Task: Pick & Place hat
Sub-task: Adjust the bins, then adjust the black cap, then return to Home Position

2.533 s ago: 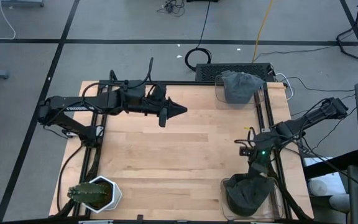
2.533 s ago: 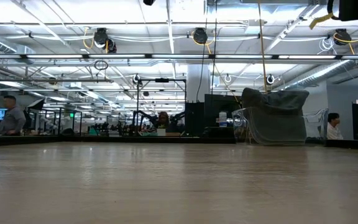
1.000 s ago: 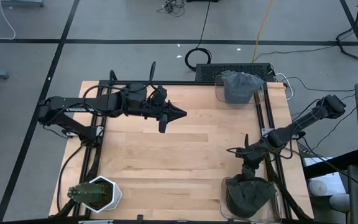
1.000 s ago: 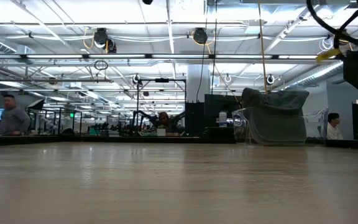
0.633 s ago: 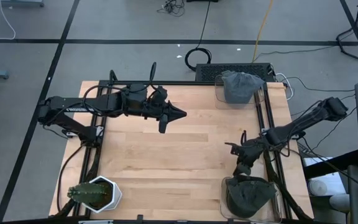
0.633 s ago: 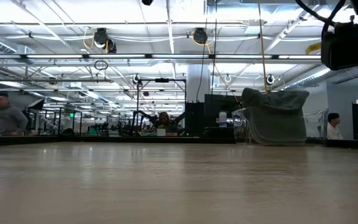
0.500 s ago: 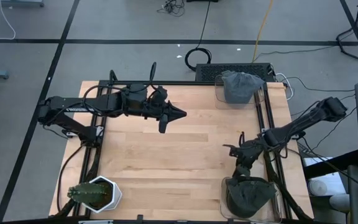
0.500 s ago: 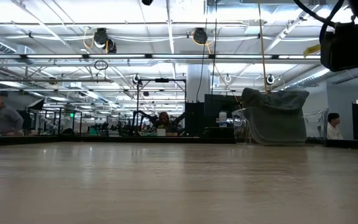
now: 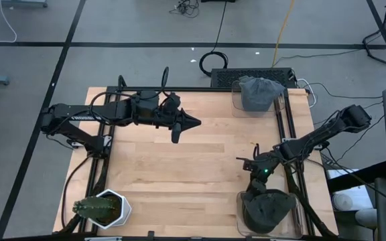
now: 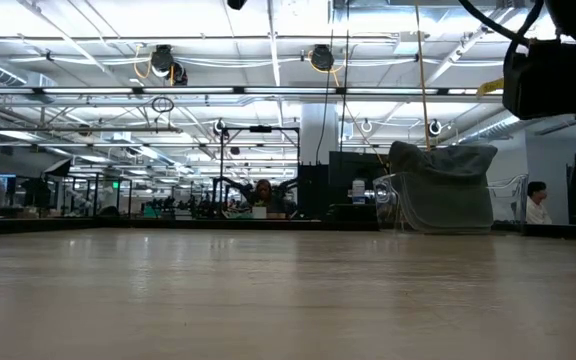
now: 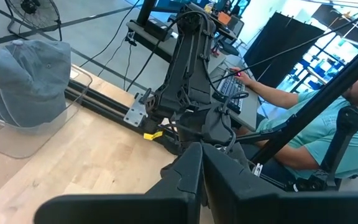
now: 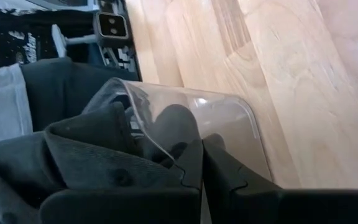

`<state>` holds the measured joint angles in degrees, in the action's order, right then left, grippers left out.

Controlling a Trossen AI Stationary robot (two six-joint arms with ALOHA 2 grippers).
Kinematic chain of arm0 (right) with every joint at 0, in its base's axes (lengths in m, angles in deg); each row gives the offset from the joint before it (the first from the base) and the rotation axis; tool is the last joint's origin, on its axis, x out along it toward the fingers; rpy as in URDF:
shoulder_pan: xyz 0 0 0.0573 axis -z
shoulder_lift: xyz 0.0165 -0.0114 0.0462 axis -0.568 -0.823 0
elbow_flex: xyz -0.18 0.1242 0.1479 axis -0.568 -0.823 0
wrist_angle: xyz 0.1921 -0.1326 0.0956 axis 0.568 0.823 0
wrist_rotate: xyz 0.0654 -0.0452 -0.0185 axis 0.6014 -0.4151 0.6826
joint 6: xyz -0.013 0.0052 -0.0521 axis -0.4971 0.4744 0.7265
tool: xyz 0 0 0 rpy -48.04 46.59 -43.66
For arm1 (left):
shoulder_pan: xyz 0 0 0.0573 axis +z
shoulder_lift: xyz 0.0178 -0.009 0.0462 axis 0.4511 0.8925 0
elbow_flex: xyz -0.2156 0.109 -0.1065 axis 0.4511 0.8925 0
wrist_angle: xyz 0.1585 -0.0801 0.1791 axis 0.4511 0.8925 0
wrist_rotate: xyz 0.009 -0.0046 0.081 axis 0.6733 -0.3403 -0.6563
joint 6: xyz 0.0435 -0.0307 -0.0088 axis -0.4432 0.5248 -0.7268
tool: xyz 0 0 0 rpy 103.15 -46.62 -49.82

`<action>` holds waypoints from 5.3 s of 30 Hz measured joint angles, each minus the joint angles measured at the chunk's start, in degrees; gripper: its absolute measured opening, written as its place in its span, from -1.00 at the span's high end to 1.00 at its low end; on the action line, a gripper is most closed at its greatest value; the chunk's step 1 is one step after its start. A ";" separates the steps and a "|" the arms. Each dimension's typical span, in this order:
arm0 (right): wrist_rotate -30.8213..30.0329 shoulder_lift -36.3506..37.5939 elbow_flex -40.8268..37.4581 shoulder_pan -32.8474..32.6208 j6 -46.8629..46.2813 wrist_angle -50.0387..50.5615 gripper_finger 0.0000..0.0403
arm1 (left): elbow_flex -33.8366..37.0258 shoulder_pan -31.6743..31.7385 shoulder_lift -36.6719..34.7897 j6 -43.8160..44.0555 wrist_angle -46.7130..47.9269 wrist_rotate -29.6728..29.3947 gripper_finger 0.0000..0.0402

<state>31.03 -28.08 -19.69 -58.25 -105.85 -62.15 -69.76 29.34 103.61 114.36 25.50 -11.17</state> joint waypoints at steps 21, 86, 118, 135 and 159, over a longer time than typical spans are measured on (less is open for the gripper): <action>-2.61 14.03 13.64 3.65 9.96 29.48 1.00 | 0.00 0.00 0.00 0.04 -0.20 -0.01 0.89; -60.51 42.42 -17.80 -15.85 42.98 -44.58 1.00 | 25.88 -1.49 -30.17 10.90 -3.82 -13.58 0.95; -31.40 44.69 -22.03 2.76 42.09 -43.26 1.00 | 25.86 -6.70 -30.75 15.05 0.57 -18.36 0.89; -37.91 44.52 -22.03 6.98 56.84 -13.19 1.00 | 25.83 -4.95 -30.76 3.51 3.95 -17.56 0.87; -38.28 44.22 -22.05 13.16 44.09 1.36 1.00 | 34.96 -4.96 -47.94 -9.27 14.93 -16.96 0.96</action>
<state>-7.25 16.14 -41.75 -45.09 -61.76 -60.79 -34.80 24.38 55.67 105.09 40.43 -28.13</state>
